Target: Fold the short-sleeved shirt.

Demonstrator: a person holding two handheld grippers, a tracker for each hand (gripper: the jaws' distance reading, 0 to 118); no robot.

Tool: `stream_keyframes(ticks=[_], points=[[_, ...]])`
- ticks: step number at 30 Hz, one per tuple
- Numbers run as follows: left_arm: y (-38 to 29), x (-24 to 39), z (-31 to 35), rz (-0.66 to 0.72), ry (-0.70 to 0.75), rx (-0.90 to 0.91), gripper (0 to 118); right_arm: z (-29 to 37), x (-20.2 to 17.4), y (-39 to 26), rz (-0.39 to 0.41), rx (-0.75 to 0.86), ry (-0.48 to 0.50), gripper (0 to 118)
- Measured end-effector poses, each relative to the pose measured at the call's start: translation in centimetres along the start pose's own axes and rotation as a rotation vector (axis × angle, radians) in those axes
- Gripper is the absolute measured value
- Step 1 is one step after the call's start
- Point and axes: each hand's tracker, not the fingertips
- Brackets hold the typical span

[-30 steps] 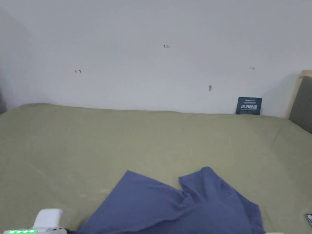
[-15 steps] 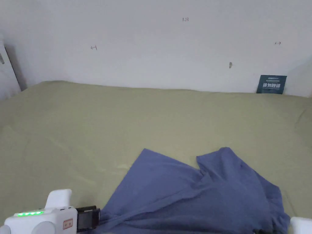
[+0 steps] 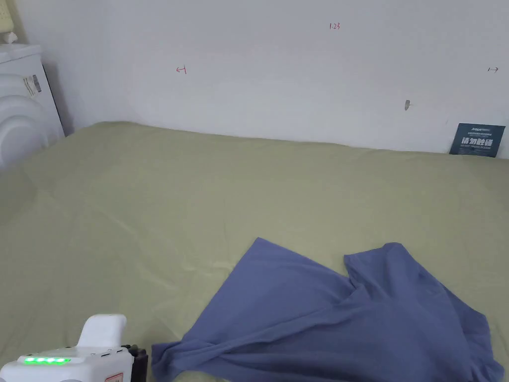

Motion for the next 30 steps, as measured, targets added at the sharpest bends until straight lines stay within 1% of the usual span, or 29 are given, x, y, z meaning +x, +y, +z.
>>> stream_keyframes(ticks=[1,2,3,4,5,7,9,10,11,12,13,14,15,17,22,26,30], points=[[0.2,0.2,-0.4,-0.007,-0.001,0.003,7,0.1,0.2,0.2,0.002,0.003,-0.001,0],[0.4,0.4,-0.8,-0.014,0.000,0.003,44,-0.1,0.0,0.2,0.016,0.000,-0.007,0],[0.5,0.6,-1.8,-0.028,0.020,-0.036,87,-0.2,0.0,0.2,0.017,0.003,-0.007,0],[0.8,1.0,-2.6,-0.042,0.024,-0.062,113,-0.1,0.1,0.2,0.018,0.003,-0.008,0],[0.9,1.3,-3.1,-0.050,0.024,-0.046,115,-0.1,0.4,0.3,0.013,0.000,-0.008,0],[0.9,1.8,-5.1,-0.091,0.070,-0.116,115,-0.3,0.3,0.2,0.005,-0.010,-0.008,0],[0.9,1.9,-7.0,-0.117,0.082,-0.129,114,-0.1,0.5,0.2,-0.006,-0.012,-0.010,0],[0.9,1.9,-7.7,-0.109,0.103,-0.144,110,-0.2,0.6,0.2,-0.008,-0.022,-0.008,0],[0.9,1.8,-8.1,-0.110,0.094,-0.158,91,-0.2,0.6,0.1,-0.006,-0.024,-0.006,0],[0.9,1.7,-8.1,-0.094,0.083,-0.150,61,-0.2,0.7,0.0,0.002,-0.026,-0.009,0],[1.0,1.7,-8.0,-0.056,0.032,-0.150,35,-0.2,0.8,0.0,0.015,-0.031,-0.013,0],[1.1,1.8,-7.7,-0.020,-0.001,-0.139,14,-0.3,0.8,0.0,0.023,-0.037,-0.015,0],[1.1,2.1,-7.5,-0.023,0.013,-0.133,11,-0.5,0.9,0.1,0.023,-0.039,-0.015,0],[1.4,2.4,-7.6,-0.064,0.028,-0.143,10,-1.0,1.3,0.3,0.022,-0.048,-0.018,0],[1.2,2.3,-7.5,-0.068,0.021,-0.151,10,-3.4,2.1,1.5,0.012,-0.058,-0.027,0],[1.2,2.7,-7.1,-0.060,0.017,-0.156,10,-7.1,3.4,3.4,0.018,-0.077,-0.049,0],[0.9,3.0,-6.6,-0.066,0.013,-0.150,10,-11.9,5.3,6.3,-0.010,-0.107,-0.078,0]])
